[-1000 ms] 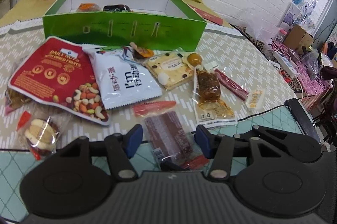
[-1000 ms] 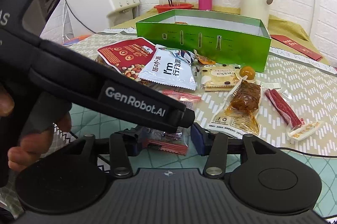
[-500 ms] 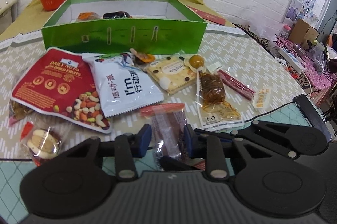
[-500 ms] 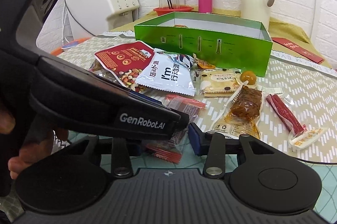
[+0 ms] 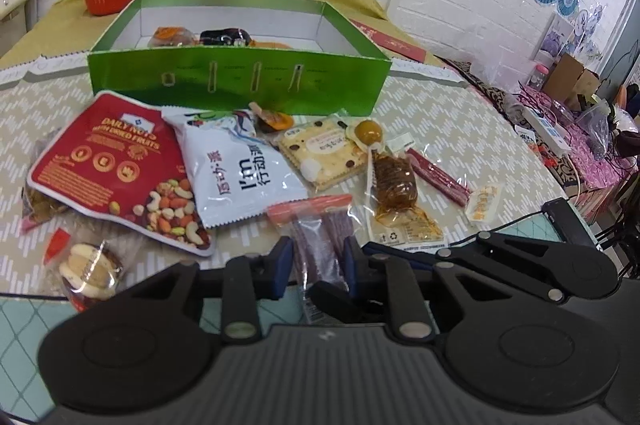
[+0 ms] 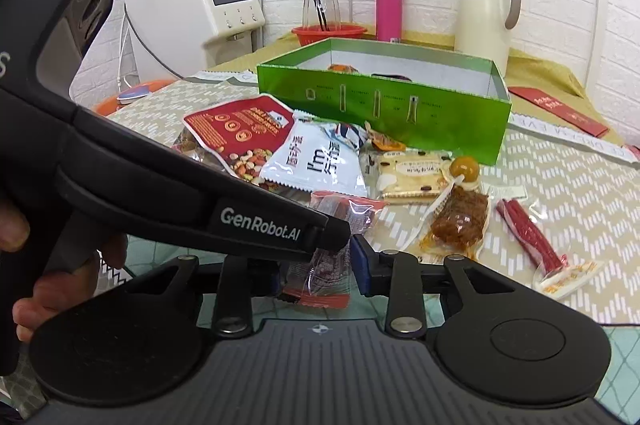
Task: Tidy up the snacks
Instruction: 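Carry the strip packet into the green box with the left tool while the right tool carries a red-silver packet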
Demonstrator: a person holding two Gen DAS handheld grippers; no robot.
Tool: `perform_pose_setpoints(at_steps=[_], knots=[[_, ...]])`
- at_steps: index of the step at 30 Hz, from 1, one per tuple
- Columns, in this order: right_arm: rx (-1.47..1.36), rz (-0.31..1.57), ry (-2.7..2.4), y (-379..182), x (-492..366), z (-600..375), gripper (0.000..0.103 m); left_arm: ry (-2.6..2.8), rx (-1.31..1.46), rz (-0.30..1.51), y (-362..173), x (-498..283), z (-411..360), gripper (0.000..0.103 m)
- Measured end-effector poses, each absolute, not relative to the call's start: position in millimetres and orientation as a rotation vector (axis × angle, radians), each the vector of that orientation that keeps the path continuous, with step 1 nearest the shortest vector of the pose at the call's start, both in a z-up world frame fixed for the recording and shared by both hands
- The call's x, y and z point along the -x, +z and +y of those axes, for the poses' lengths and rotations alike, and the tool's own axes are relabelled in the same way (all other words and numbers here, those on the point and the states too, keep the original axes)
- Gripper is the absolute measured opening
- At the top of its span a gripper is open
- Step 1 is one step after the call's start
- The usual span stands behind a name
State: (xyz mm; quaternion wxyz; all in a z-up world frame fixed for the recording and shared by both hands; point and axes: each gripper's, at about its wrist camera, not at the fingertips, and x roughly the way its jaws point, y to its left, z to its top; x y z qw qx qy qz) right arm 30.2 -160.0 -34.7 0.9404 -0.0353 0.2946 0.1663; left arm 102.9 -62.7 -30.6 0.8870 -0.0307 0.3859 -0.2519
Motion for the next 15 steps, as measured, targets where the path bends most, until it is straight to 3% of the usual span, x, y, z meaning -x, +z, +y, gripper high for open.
perform_pose_setpoints(at_steps=[15], knots=[[0.066,0.416,0.335,30.5,-106.9,-186.0,0.058,-0.525,0.111,0.646,51.4,-178.2,-74.6,0.017]])
